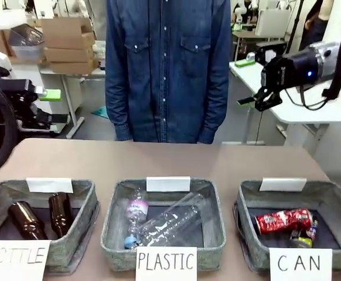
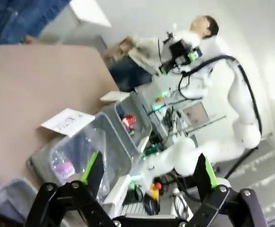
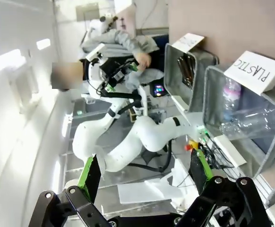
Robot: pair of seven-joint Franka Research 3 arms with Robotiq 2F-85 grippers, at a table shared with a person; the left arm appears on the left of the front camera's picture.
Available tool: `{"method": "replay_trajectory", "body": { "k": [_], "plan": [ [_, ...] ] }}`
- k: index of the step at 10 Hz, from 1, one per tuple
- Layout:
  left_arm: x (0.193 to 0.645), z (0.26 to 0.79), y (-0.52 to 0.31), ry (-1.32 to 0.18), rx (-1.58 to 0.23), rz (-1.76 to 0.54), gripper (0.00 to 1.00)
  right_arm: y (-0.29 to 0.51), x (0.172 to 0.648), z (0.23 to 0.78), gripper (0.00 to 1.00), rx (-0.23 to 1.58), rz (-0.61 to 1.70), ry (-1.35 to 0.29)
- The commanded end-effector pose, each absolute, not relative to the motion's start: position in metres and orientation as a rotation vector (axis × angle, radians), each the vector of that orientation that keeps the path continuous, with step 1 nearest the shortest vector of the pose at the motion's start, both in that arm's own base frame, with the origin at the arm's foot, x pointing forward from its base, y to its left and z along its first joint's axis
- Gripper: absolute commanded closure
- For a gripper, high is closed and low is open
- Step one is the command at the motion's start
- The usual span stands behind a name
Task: Sort the can waste into the basket.
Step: Pick up the can waste from the table and place it in the right Fabric basket.
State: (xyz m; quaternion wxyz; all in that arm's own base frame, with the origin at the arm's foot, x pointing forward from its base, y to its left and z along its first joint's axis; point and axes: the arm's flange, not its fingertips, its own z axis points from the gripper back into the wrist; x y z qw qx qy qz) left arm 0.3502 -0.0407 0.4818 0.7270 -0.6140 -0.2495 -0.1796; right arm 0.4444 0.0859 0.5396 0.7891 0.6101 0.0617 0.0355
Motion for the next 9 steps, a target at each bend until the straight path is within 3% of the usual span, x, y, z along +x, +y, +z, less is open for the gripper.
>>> {"method": "replay_trajectory", "body": {
  "k": [1, 9],
  "plan": [
    [0.3362, 0.4765, -0.0460, -0.444, -1.328, -0.471, 0.00, 0.0867, 0.4369, 0.5387, 0.00, 1.261, 0.158, 0.125],
    [0.3362, 0.4765, -0.0460, -0.444, -1.328, -0.471, 0.00, 0.0867, 0.4369, 0.5387, 0.00, 1.261, 0.158, 0.125]
  ]
}}
